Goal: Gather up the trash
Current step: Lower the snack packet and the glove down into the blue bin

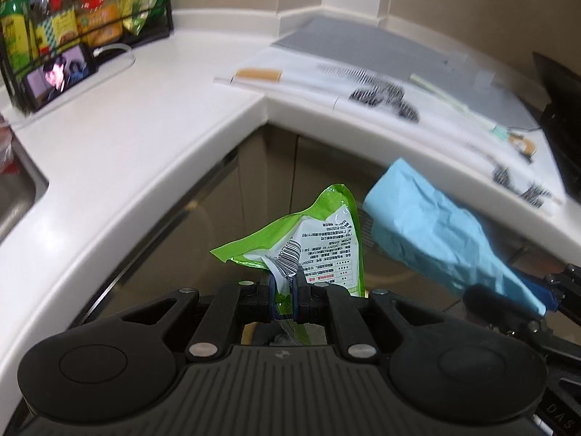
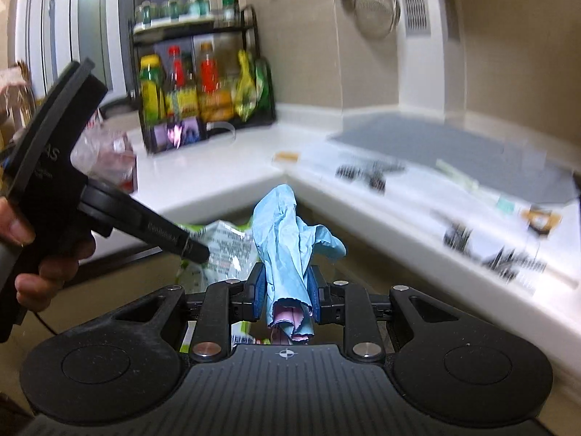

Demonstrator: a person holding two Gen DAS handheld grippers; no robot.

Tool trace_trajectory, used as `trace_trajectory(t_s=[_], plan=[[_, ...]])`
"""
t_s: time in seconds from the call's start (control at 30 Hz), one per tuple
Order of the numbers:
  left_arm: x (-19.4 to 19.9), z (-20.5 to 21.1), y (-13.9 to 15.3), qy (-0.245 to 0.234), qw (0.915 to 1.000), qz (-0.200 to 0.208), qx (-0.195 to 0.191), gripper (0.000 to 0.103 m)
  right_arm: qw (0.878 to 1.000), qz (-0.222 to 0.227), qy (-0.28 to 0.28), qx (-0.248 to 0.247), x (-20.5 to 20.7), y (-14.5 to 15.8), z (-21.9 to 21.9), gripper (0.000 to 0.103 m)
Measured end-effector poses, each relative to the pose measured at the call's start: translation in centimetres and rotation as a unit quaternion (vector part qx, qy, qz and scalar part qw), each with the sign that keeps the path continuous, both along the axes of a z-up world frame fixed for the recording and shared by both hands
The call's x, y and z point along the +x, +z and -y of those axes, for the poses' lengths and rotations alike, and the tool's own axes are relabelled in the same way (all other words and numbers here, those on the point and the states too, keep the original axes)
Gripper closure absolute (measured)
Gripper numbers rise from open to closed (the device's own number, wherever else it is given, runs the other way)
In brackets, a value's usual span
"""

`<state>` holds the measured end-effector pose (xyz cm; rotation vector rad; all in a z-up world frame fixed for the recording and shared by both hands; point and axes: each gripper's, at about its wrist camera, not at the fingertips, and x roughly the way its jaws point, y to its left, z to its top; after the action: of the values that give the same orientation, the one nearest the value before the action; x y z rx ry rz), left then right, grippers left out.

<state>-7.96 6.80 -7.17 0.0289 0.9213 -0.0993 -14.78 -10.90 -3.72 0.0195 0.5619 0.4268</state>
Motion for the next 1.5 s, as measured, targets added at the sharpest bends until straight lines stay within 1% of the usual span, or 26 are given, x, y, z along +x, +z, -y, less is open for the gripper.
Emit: trace_trajectory(t_s=[0.2,0.47,0.67,0.87,0.93,1.07,1.27,1.5], plan=[[-0.1,-0.7,-4.0,0.012,0.9988,-0.045,0.01,0.094,0.998,-0.054,0.002,-0.02,1.0,-3.2,-0.8,0.076],[1.7,-0.9,-9.5,0.029,0.9946,-0.098,0.013,0.094,0.992,-0.118,-0.002,-0.054,3.2,-8.2,-1.3,0.076],[3.5,-0.7,-13.1,0.042,0.9904,-0.131,0.02,0.094,0.983,-0.162,0.001,-0.087,5.6,-12.0,-2.4,0.076],[5.6,-0.4,-16.3,0.048,0.9851,-0.163,0.03,0.094,0.974,-0.193,0.0,-0.12,7.9,-15.0,-3.6,0.076],[6.0,-0.3,-17.4,0.048,0.9831,-0.173,0.034,0.094,0.971,-0.205,-0.004,-0.122,8.2,-16.0,-3.7,0.076],[7.2,0.1,-18.9,0.048,0.9803,-0.187,0.041,0.094,0.966,-0.227,-0.011,-0.127,8.8,-17.5,-3.8,0.076],[8.0,-0.1,-20.1,0.053,0.977,-0.203,0.04,0.094,0.958,-0.257,-0.02,-0.129,9.3,-19.4,-3.9,0.076],[8.7,0.6,-21.2,0.048,0.9742,-0.215,0.05,0.094,0.951,-0.275,-0.024,-0.135,10.5,-20.9,-4.6,0.076]])
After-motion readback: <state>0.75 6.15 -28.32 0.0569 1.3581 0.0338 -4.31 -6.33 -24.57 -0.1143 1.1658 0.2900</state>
